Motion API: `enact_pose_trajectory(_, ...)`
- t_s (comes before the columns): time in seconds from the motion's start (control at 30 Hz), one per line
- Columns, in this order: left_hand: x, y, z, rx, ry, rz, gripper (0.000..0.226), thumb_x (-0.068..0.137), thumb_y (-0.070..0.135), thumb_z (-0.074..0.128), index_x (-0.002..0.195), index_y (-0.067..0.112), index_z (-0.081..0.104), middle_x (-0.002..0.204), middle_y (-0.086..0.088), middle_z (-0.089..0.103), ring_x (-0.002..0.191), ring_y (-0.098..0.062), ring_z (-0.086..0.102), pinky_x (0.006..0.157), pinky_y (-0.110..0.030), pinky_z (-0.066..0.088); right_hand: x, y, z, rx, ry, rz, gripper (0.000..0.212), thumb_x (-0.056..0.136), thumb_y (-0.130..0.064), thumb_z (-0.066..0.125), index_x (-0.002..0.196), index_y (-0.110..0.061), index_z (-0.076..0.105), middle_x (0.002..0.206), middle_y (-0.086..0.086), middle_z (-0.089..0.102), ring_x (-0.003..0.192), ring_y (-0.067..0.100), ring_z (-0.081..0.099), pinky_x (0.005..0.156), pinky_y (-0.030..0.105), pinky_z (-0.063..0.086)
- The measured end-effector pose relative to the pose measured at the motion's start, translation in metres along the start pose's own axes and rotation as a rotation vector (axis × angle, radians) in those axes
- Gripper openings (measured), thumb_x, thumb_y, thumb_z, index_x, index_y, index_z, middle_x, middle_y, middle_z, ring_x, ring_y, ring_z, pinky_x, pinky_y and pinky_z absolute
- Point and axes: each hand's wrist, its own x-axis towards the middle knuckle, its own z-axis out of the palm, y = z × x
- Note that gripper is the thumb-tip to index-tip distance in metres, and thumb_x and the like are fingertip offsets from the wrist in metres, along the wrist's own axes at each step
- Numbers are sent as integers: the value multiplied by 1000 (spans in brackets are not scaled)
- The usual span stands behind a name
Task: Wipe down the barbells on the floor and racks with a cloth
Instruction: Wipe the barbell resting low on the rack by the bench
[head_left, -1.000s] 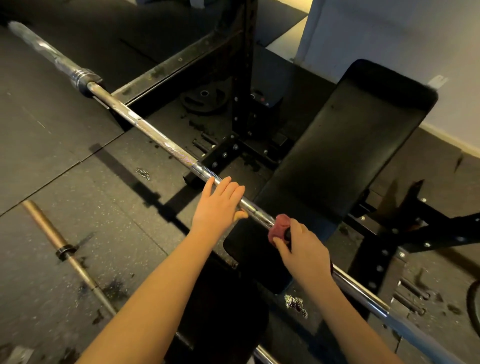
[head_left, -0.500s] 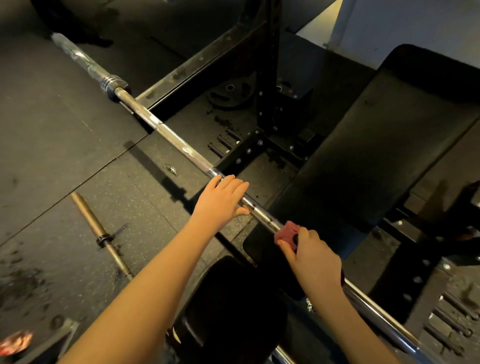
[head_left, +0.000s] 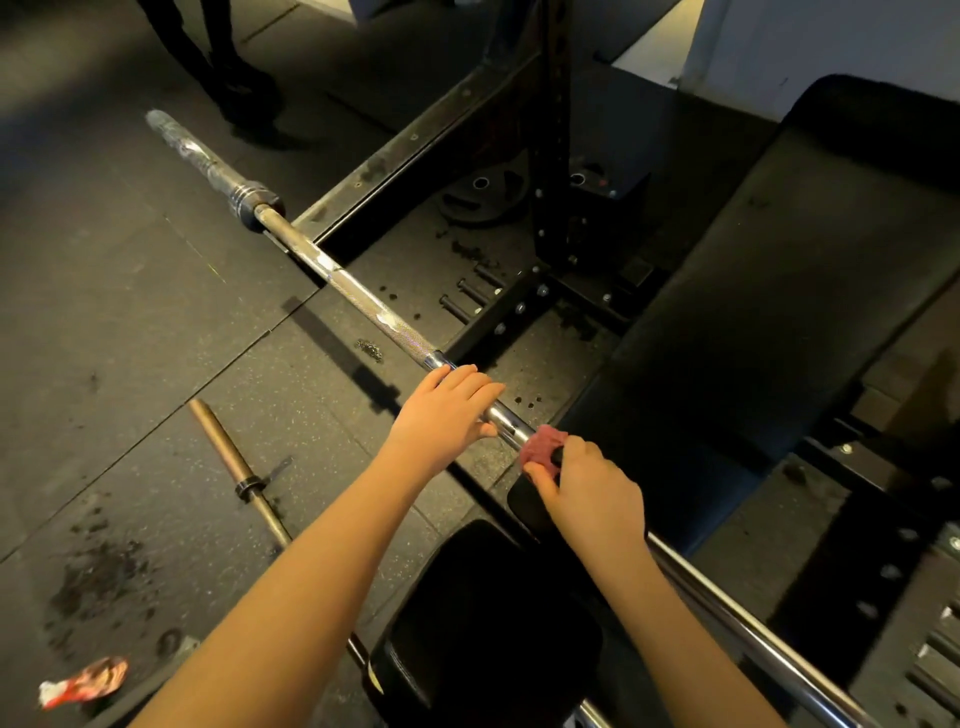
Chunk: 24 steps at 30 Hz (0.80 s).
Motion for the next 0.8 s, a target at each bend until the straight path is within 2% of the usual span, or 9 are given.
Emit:
enact_pose_trajectory(0.2, -2, 1, -3, -3, 46, 22, 56, 90, 45, 49, 140, 20, 45, 141, 1, 49, 139, -21, 35, 116, -39, 17, -41, 38, 0, 24, -9, 69, 41, 94, -57, 44, 114, -21, 47, 97, -7, 52, 81, 6, 54, 69, 20, 49)
enact_pose_trajectory(0.33, -2, -4, 0, 31, 69, 53, 52, 84, 44, 61, 130, 20, 56, 128, 2, 59, 128, -21, 49, 111, -42, 30, -23, 16, -4, 77, -31, 90, 43, 94, -58, 44, 110, -19, 49, 99, -4, 55, 83, 9, 56, 70, 22, 48)
enact_pose_trajectory(0.4, 1, -8, 1, 40, 82, 87, 52, 82, 47, 60, 126, 20, 59, 121, 2, 62, 120, -21, 55, 107, -43, 36, -14, 5, -3, 55, -17, 101, 45, 94, -60, 43, 111, -18, 50, 102, -2, 56, 85, 11, 57, 70, 24, 47)
enact_pose_trajectory(0.53, 10, -23, 5, 31, 83, 226, 49, 84, 48, 57, 126, 22, 57, 118, 3, 62, 117, -20, 56, 106, -45, 38, -23, 7, -1, 50, 3, 165, 44, 93, -59, 45, 113, -20, 50, 106, -3, 56, 91, 12, 56, 75, 26, 48)
enact_pose_trajectory(0.7, 19, -41, 11, -62, 112, 396, 46, 86, 43, 53, 127, 23, 55, 117, 5, 60, 115, -18, 55, 103, -41, 39, -35, 6, 7, -56, 104, 361, 51, 88, -61, 49, 115, -19, 55, 108, 2, 60, 95, 22, 58, 68, 28, 31)
enact_pose_trajectory(0.8, 28, -51, 14, -114, 91, 492, 45, 90, 40, 54, 130, 21, 53, 119, 2, 60, 113, -20, 57, 99, -38, 40, -3, -31, 13, -103, 132, 445, 54, 88, -61, 50, 120, -18, 57, 108, 6, 62, 99, 30, 61, 72, 37, 40)
